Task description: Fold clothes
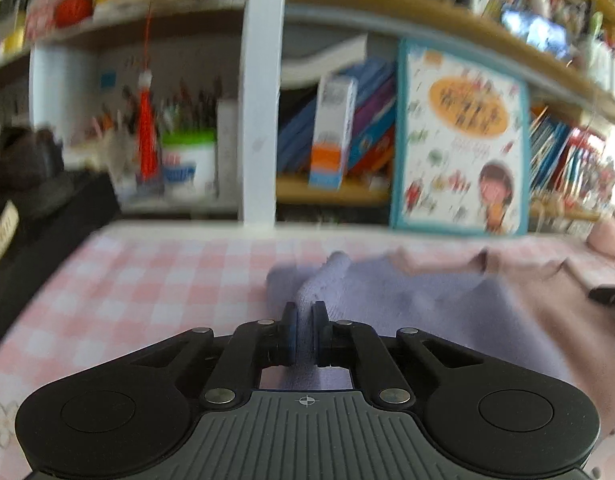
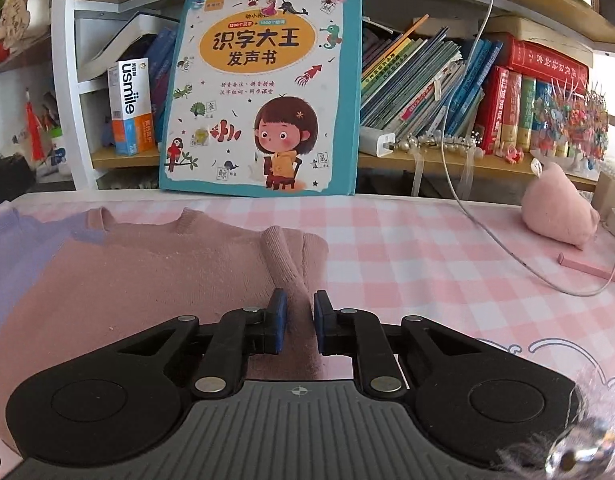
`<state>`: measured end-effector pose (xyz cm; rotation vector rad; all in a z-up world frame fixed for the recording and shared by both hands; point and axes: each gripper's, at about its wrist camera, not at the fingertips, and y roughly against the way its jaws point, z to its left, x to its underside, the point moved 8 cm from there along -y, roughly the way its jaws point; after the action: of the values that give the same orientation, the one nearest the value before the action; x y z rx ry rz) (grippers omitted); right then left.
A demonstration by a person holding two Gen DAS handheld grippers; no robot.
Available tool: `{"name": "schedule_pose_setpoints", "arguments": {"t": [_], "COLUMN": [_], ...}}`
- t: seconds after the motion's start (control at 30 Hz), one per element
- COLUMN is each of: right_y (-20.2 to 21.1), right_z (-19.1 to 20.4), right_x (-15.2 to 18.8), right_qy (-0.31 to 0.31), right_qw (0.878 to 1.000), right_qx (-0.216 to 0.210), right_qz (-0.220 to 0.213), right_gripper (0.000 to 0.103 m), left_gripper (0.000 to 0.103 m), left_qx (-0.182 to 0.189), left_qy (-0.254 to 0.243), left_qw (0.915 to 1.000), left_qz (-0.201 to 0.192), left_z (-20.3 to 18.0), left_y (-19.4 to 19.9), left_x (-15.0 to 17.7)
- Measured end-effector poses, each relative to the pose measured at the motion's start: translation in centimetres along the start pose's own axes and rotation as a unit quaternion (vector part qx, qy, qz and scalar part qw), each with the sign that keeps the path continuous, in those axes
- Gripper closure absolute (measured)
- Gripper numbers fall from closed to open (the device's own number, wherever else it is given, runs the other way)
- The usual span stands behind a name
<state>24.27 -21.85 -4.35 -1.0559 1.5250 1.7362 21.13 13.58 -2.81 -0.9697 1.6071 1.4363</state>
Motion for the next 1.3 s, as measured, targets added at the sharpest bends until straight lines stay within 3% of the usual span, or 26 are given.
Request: {"name": "schedule_pose_setpoints", "arguments": {"t": [0.07,0.2,0.37,0.5,0.57,0.7,0.8,0.87,0.93,1.13,1.3], "right_y": [-0.1,-0.2,-0.2,-0.2,-0.1,0.1,0.3,0.4,0.5,-0.7,-1.5], "right_z": [0.0,-0.2,-0.5,-0.7,-0.7,0.0,0.5,0.9,1.3,1.2,-0.4], "right_x": [-0.1,-0.1,-0.1,-0.1,0.0,-0.7,-1.3,-1.6,-2.0,-1.4,-0.9], "right_qy": [0.0,-0.001,-0.01,-0.018,-0.019,-0.014,-0.01,-0.008,-0.005,0.003,-0.019], "right_qw": [1.0,1.0,1.0,1.0,1.0,1.0,1.0,1.0,1.0,1.0,0.999], "right_qx": [0.001,0.001,0.002,0.0,0.0,-0.003,-0.005,-0.006,-0.008,0.013,0.028], "right_qz": [0.001,0.003,0.002,0.001,-0.002,-0.01,-0.016,-0.021,-0.025,-0.005,0.006], "right_gripper": [0.089,0.089,0.085,0.084,0.084,0.084,0.084,0.084,0.084,0.091,0.093], "left_gripper": [0.097,0.097,0.089,0.085,0.075,0.074,0.074,0.074,0.074,0.074,0.074], "left_qx": [0.008,0.0,-0.004,-0.015,-0.028,-0.064,-0.016,0.032,0.05,0.033,0.029], "left_qy": [0.022,0.049,0.052,0.034,0.035,0.001,0.009,0.028,0.041,0.049,0.053], "left_qw": [0.9996,0.9972,0.9966,0.9977,0.9978,0.9978,0.999,0.9988,0.9979,0.9967,0.9963], "left_qz": [-0.018,0.057,0.064,0.057,0.049,-0.014,-0.041,-0.025,0.0,0.056,0.061], "left_z": [0.3,2.0,2.3,2.0,2.0,1.2,-0.2,-0.9,-1.2,-0.1,0.2], "left_y": [0.4,-2.4,-2.5,-2.1,-1.6,1.1,2.4,2.3,1.7,-0.5,-0.8], "left_x": [-0.8,1.3,1.9,1.9,1.5,-0.4,-1.3,-0.9,-0.2,1.7,2.4]}}
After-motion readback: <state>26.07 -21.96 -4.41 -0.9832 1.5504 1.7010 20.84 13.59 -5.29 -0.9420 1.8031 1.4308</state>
